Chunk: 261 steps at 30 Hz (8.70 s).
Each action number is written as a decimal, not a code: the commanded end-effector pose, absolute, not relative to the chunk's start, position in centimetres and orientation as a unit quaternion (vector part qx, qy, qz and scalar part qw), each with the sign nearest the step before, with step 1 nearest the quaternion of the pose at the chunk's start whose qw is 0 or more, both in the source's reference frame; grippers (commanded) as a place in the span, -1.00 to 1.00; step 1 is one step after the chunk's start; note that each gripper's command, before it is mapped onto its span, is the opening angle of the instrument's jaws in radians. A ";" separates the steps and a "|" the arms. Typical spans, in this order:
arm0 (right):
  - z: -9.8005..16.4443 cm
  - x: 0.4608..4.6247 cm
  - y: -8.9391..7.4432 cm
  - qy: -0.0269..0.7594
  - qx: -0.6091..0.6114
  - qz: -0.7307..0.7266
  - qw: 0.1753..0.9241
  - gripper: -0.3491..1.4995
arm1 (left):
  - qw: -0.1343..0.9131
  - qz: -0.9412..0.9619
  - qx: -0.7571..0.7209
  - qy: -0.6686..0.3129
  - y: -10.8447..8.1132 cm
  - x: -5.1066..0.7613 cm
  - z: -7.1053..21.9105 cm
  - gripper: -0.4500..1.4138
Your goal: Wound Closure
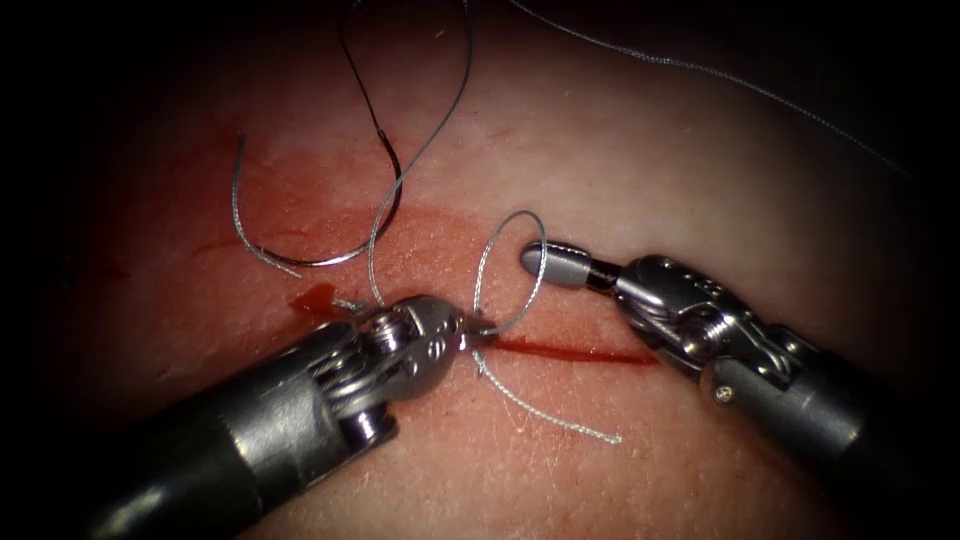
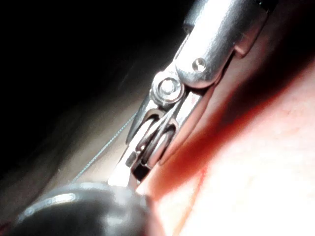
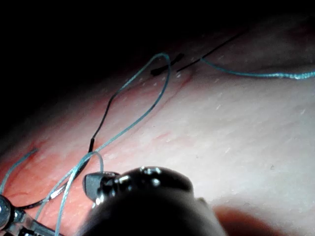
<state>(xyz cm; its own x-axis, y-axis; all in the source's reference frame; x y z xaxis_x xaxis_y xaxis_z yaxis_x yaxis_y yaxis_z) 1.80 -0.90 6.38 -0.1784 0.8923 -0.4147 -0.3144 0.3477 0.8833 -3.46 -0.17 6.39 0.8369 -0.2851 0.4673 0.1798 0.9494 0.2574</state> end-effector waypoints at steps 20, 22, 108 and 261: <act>6.4 2.38 -0.8 0.695 0.407 0.389 0.447 -1.00 | 0.966 -0.111 0.056 -0.227 0.2 -3.39 6.4 -1.00; 6.4 2.39 -0.9 0.688 0.425 0.377 0.452 -1.00 | 0.968 -0.114 0.047 -0.221 0.3 -3.32 6.4 -1.00; 6.5 2.74 -1.0 0.692 0.407 0.446 0.396 -1.00 | 0.972 -0.145 -0.014 -0.183 0.5 -3.23 6.6 -1.00; 6.2 2.65 -0.9 0.372 0.647 0.374 0.550 -1.00 | 0.950 0.007 0.154 -0.271 0.8 -3.45 6.5 -1.00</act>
